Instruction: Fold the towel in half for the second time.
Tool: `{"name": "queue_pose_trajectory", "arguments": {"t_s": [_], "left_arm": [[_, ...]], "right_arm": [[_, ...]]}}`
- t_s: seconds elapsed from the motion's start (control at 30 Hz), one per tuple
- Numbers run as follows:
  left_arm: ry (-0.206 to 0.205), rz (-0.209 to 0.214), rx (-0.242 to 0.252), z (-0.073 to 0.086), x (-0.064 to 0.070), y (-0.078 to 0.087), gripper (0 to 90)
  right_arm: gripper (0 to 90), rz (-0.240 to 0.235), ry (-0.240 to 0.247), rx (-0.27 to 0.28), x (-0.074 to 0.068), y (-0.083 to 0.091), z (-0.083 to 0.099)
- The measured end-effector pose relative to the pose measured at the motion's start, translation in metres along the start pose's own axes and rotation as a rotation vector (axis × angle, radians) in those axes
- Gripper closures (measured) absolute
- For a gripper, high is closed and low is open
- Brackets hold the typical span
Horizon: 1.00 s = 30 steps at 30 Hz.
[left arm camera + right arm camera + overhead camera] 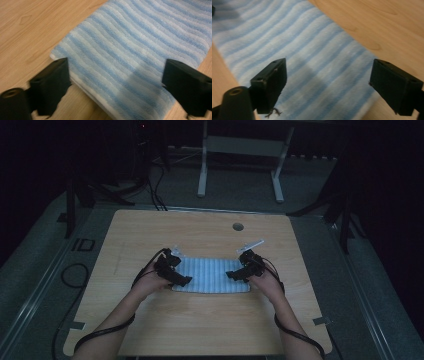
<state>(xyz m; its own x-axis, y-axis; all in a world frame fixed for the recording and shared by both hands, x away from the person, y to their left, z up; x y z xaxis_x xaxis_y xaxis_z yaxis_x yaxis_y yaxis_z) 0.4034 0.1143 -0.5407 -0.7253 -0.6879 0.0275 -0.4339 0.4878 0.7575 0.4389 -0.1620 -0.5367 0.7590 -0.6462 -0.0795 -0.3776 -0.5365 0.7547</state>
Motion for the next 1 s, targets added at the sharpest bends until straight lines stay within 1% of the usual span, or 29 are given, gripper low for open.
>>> {"name": "queue_pose_trajectory", "arguments": {"t_s": [0.03,0.07,0.1,0.13,0.2,0.23,0.27,0.3,0.33,0.4,0.47,0.53,0.57,0.67,0.73,0.8,0.83,0.9,1.0], "left_arm": [[0.006,-0.002,0.013,0.002,0.001,0.001,6.6],[0.006,-0.002,0.013,0.002,0.001,0.001,4.8],[0.016,0.0,0.034,0.006,0.001,0.002,4.8],[0.016,-0.001,0.044,0.008,0.002,0.003,3.5],[0.015,0.002,0.059,0.013,0.003,0.006,3.5],[0.017,0.008,0.073,0.015,0.004,0.009,3.5],[0.017,0.008,0.073,0.015,0.004,0.009,3.5],[0.023,0.006,0.082,0.021,0.005,0.014,3.5],[0.023,0.005,0.086,0.024,0.005,0.016,3.5],[0.03,-0.002,0.1,0.029,0.004,0.021,3.5],[0.043,-0.005,0.116,0.035,0.002,0.026,3.5],[0.061,-0.012,0.13,0.041,-0.001,0.03,3.5],[0.062,-0.017,0.139,0.044,-0.002,0.033,3.5],[0.071,-0.026,0.145,0.053,-0.005,0.039,3.5],[0.079,-0.036,0.148,0.057,-0.007,0.043,3.5],[0.091,-0.038,0.157,0.061,-0.007,0.047,3.5],[0.09,-0.046,0.159,0.063,-0.008,0.049,3.5],[0.097,-0.049,0.164,0.067,-0.009,0.053,3.5],[0.112,-0.064,0.177,0.074,-0.012,0.059,3.5]], "right_arm": [[12.7,0.0,-0.004,0.017,-0.001,0.0,0.001],[12.7,0.0,-0.004,0.017,-0.001,0.0,0.001],[12.6,0.001,-0.007,0.043,-0.002,0.001,0.002],[12.6,-0.01,-0.02,0.074,-0.002,0.003,0.006],[12.6,0.018,-0.02,0.1,-0.002,0.007,0.009],[12.6,0.02,-0.02,0.112,-0.002,0.009,0.011],[12.6,0.02,-0.02,0.112,-0.002,0.009,0.011],[12.7,0.02,-0.021,0.12,-0.001,0.011,0.013],[12.6,0.023,-0.017,0.134,0.0,0.016,0.018],[12.6,0.027,-0.012,0.135,0.002,0.021,0.024],[12.6,0.031,-0.007,0.154,0.004,0.027,0.031],[12.7,0.037,-0.015,0.161,0.007,0.032,0.038],[13.3,0.038,-0.011,0.17,0.009,0.035,0.042],[13.4,0.043,-0.013,0.171,0.012,0.043,0.054],[13.4,0.042,-0.034,0.183,0.016,0.049,0.06],[13.4,0.047,-0.057,0.199,0.02,0.054,0.066],[13.4,0.055,-0.063,0.202,0.022,0.057,0.069],[13.4,0.073,-0.077,0.214,0.027,0.062,0.075],[14.0,0.09,-0.113,0.235,0.033,0.069,0.084]]}}
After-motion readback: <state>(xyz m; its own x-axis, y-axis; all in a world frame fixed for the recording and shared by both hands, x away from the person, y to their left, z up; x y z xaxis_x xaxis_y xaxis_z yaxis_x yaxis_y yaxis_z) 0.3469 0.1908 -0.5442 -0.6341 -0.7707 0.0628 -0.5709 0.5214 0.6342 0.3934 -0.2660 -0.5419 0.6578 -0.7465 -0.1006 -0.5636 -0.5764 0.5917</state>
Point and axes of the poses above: each handheld gripper's, and its own axes: y roughly backward along the jaws, z roughly out of its underside, x roughly to its right, the point moved 3 cm from there along -y, roughly forward along the jaws, and after that the axes turned 3 degrees about x, right-handed, at the moved point
